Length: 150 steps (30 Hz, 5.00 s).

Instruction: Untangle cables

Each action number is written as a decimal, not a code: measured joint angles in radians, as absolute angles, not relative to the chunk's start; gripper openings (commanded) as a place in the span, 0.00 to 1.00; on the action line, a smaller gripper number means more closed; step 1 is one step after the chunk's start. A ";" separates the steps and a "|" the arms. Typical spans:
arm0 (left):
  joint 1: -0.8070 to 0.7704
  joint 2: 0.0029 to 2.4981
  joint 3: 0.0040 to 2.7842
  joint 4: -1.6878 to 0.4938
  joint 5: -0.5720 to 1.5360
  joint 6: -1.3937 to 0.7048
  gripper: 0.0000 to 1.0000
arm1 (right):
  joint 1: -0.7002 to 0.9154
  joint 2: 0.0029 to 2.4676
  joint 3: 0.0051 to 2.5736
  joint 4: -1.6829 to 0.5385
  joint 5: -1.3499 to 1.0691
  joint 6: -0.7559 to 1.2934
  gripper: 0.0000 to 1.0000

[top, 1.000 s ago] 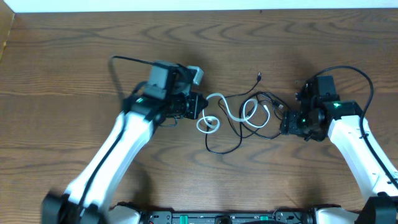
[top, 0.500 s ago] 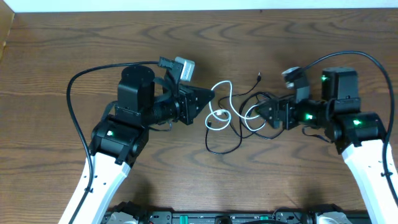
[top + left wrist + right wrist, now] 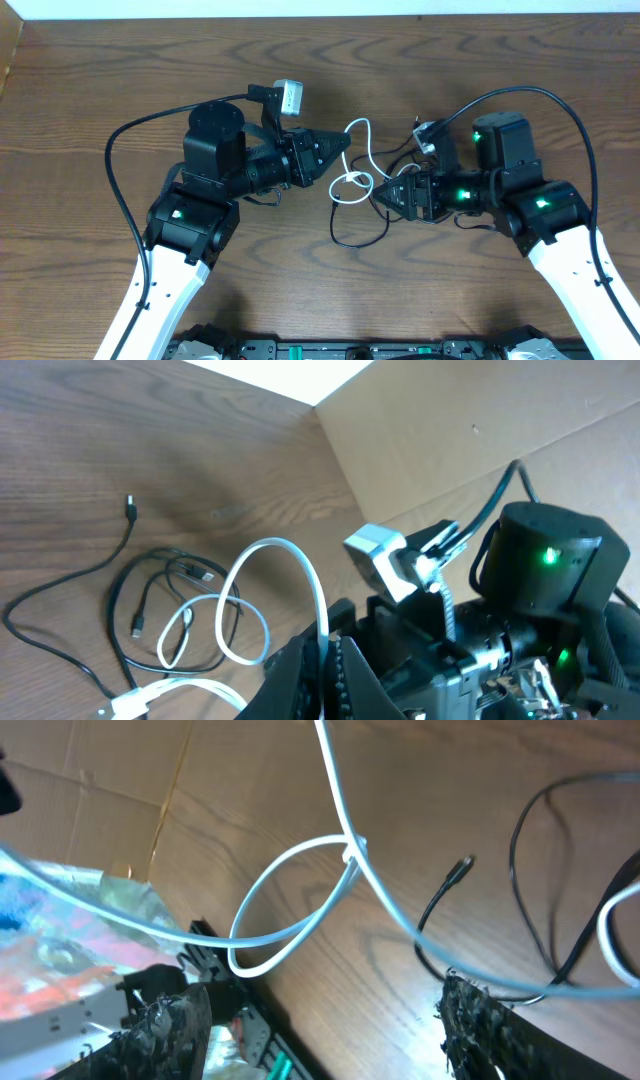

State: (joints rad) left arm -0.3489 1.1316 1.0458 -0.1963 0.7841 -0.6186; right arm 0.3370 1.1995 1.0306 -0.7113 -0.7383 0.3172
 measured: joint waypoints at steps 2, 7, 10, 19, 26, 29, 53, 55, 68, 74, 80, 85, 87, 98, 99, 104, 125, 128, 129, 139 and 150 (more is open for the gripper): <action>-0.353 1.132 1.046 -0.189 0.784 -0.631 0.08 | 0.360 1.202 1.031 -0.708 -0.714 0.364 0.67; -0.377 1.132 1.046 -0.174 0.784 -0.637 0.07 | 0.409 1.210 1.031 -0.696 -0.662 0.455 0.64; -0.389 1.132 1.046 -0.159 0.785 -0.651 0.07 | 0.444 1.230 1.031 -0.695 -0.624 0.508 0.62; -0.391 1.132 1.046 -0.154 0.784 -0.681 0.07 | 0.496 1.267 1.031 -0.690 -0.476 0.595 0.17; -0.391 1.132 1.046 -0.165 0.784 -0.676 0.07 | 0.497 1.307 1.031 -0.721 -0.363 0.603 0.01; -0.391 1.132 1.046 -0.218 0.783 -0.637 0.07 | 0.497 1.309 1.030 -0.769 -0.274 0.603 0.01; -0.178 1.132 1.045 -0.566 0.584 -0.427 0.07 | 0.485 1.309 1.031 -0.985 0.223 0.645 0.42; -0.178 1.132 1.046 -0.613 0.525 -0.402 0.07 | 0.483 1.309 1.031 -0.978 0.224 0.644 0.49; -0.178 1.132 1.045 -0.762 0.220 -0.364 0.07 | 0.466 1.348 1.030 -0.751 0.199 0.258 0.72; -0.178 1.131 1.045 -0.782 0.204 -0.361 0.07 | 0.442 1.486 1.029 -0.634 0.205 0.024 0.68; -0.178 1.132 1.045 -0.797 0.203 -0.361 0.07 | 0.357 1.619 1.029 -0.541 0.223 0.045 0.61; -0.178 1.132 1.045 -0.801 0.203 -0.361 0.08 | 0.329 1.676 1.029 -0.504 0.015 0.069 0.63; -0.178 1.132 1.045 -0.801 0.203 -0.361 0.07 | 0.332 1.703 1.029 -0.487 -0.123 0.073 0.64; -0.178 1.132 1.045 -0.804 0.203 -0.361 0.08 | 0.353 1.806 1.029 -0.461 -0.301 0.086 0.32; -0.178 1.132 1.045 -0.804 0.203 -0.361 0.07 | 0.353 1.808 1.029 -0.458 -0.302 0.088 0.28; -0.178 1.132 1.045 -0.804 0.204 -0.361 0.07 | 0.353 1.808 1.029 -0.455 -0.308 0.095 0.02; -0.178 1.132 1.045 -0.804 0.203 -0.362 0.08 | 0.304 1.362 1.029 -0.388 -0.386 0.158 0.01; -0.178 1.132 1.045 -0.804 0.203 -0.361 0.07 | 0.268 1.208 1.029 -0.300 -0.391 0.195 0.01; -0.178 1.132 1.045 -0.804 0.203 -0.361 0.07 | 0.257 1.164 1.028 -0.274 -0.391 0.203 0.01; -0.178 1.132 1.045 -0.804 0.203 -0.361 0.07 | 0.215 0.867 1.028 -0.069 -0.313 0.257 0.01; -0.178 1.132 1.045 -0.804 0.203 -0.361 0.08 | 0.215 0.847 1.028 -0.095 -0.166 0.273 0.01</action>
State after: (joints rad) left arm -0.1776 1.1316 1.0454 -0.8040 0.2031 -0.3614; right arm 0.2153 0.8471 1.0275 -0.0948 -0.1658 0.2729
